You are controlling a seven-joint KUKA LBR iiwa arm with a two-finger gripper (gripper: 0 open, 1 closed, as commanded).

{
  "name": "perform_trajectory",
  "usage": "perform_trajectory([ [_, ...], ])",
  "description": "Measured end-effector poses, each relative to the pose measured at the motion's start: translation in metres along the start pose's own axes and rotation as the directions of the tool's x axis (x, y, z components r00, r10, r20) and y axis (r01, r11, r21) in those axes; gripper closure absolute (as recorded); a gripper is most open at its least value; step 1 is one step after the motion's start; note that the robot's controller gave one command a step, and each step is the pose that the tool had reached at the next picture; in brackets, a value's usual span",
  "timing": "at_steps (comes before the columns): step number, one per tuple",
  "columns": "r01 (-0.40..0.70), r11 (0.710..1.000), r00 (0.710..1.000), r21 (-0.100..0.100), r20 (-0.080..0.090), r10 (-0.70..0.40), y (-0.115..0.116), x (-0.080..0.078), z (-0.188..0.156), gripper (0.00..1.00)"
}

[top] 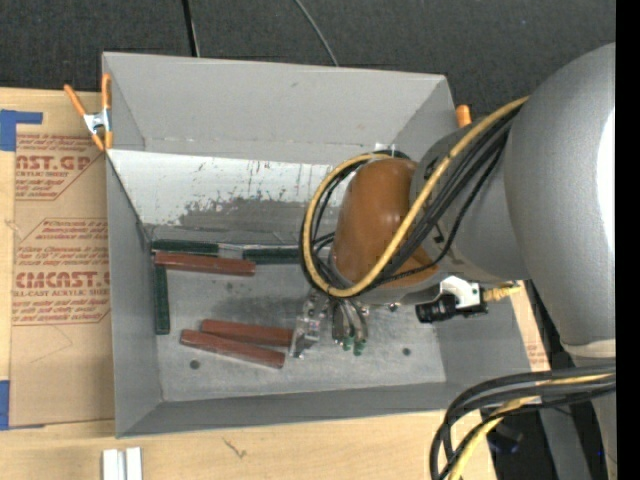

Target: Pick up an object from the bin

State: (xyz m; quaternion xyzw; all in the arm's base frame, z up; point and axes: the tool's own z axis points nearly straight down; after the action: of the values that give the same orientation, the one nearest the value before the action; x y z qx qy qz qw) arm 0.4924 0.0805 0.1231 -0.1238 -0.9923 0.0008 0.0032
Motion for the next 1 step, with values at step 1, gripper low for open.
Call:
perform_trajectory([
  [1,0.037,0.999,0.999,-0.006,0.016,-0.036,0.011,-0.0166,-0.0071,1.0],
])
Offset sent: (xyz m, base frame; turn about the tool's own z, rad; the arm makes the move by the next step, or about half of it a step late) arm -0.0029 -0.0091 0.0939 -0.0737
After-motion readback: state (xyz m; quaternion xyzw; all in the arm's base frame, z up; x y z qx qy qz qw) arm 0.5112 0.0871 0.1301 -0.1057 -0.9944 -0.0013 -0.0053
